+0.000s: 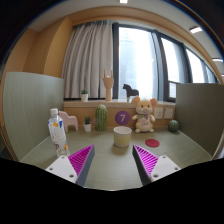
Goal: Pour water
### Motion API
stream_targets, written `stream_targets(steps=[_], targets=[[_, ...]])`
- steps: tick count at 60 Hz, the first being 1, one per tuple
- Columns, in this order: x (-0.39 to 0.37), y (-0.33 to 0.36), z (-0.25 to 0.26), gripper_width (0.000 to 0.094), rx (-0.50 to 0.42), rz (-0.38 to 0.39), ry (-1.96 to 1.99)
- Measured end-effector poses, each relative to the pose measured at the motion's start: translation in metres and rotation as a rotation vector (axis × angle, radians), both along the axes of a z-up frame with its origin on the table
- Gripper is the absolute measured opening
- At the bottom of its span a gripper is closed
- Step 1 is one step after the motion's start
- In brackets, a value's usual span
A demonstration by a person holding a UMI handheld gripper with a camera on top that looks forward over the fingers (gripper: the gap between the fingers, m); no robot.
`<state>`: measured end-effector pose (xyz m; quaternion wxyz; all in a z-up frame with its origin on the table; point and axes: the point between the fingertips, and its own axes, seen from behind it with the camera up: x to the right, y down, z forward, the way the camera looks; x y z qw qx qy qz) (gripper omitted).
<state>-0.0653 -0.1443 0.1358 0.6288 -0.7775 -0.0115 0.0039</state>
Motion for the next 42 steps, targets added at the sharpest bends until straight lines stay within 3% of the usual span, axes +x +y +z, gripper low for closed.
stream_targets(steps=[11,24,42], targets=[[-0.076,-0.002,-0.011,0.0778,0.065,0.069,0.059],[-0.175,0.007,-0.022,0.0779,0.065,0.199,0.029],[-0.223,0.074,-0.024,0.0778,0.064,0.182,0.015]])
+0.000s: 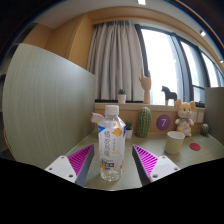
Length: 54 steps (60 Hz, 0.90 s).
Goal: Pour water
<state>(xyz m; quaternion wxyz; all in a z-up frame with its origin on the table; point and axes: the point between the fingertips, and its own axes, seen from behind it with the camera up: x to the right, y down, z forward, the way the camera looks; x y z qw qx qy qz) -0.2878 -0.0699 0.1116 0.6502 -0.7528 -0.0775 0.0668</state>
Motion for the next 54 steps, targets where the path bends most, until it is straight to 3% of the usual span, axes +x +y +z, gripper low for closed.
stream_targets(steps=[16,23,37,42,54], targets=[[-0.019,0.049,-0.003,0.0744,0.02,0.011,0.026],[-0.017,0.061,-0.003,0.057,0.03,-0.01,0.026],[-0.017,0.061,0.001,0.0347,0.066,0.001,0.061],[-0.016,0.064,-0.001,0.0339,0.061,0.008,0.066],[0.026,0.091,0.018,0.034,0.014,-0.065,0.312]])
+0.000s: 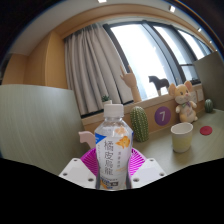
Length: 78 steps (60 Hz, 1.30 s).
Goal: Pour water
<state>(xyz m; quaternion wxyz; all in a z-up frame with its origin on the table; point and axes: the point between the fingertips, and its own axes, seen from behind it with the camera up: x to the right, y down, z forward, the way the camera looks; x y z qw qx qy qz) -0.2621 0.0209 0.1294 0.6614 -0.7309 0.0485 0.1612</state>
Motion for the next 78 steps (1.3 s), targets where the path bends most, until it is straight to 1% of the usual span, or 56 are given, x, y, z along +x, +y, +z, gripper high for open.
stream_targets(steps=[5,13,17,27,38,45,51,63,64,71,74,78], targets=[[0.022,0.021,0.016,0.0341,-0.011,-0.024,0.209],[0.053,0.05,0.037,0.0342,-0.018,-0.026,0.556],[0.064,0.063,0.045,0.0341,-0.019,-0.016,0.722],[0.091,0.092,0.048,0.0338,-0.049,-0.046,1.142],[0.117,0.109,0.055,0.034,-0.05,-0.086,1.488],[0.133,0.12,0.058,0.0339,-0.017,-0.098,1.707],[0.154,0.121,0.056,0.034,0.024,-0.139,1.882],[0.183,0.123,0.046,0.0341,0.064,-0.186,2.097],[0.184,0.123,0.046,0.0356,0.068,-0.184,2.104],[0.184,0.124,0.051,0.0355,0.073,-0.173,2.089],[0.182,0.124,0.058,0.0357,0.083,-0.159,2.04],[0.174,0.124,0.071,0.0355,0.068,-0.135,1.914]])
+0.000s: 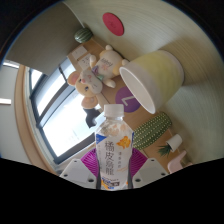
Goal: Pour water
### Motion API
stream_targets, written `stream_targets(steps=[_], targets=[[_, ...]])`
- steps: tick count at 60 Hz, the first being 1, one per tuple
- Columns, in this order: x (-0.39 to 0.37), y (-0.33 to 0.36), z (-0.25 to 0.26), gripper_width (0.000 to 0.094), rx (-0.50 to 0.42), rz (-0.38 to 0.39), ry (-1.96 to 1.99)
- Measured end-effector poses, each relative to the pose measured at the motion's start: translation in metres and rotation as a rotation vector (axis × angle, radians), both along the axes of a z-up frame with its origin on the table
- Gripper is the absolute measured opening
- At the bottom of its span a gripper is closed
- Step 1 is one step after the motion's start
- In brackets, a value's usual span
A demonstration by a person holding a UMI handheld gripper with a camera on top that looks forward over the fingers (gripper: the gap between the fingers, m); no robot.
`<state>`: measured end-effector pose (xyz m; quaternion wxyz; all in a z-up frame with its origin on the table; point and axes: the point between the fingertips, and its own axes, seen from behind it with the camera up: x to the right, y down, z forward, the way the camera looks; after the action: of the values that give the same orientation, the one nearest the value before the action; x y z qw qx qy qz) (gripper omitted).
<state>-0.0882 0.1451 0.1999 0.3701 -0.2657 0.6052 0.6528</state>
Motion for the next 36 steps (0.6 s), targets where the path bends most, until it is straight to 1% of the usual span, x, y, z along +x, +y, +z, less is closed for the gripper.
stream_targets(steps=[3,6,11,12,18,23,25,27,32,36], targets=[[-0.005,-0.003,0.014,0.0356,0.011,0.008,-0.132],[-0.01,-0.003,0.027,0.0355,0.0,0.027,-0.296],[-0.016,-0.007,0.053,0.0357,0.013,0.036,-0.626],[-0.017,-0.012,0.056,0.0356,0.025,0.025,-0.693],[-0.01,-0.018,0.085,0.0356,0.0,0.001,-1.122],[0.008,-0.026,0.096,0.0356,-0.032,-0.053,-1.484],[0.019,-0.027,0.098,0.038,-0.075,-0.064,-1.614],[0.034,-0.03,0.097,0.0379,-0.136,-0.083,-1.74],[0.085,-0.036,0.092,0.0378,-0.314,-0.178,-1.943],[0.122,-0.041,0.085,0.038,-0.415,-0.232,-2.034]])
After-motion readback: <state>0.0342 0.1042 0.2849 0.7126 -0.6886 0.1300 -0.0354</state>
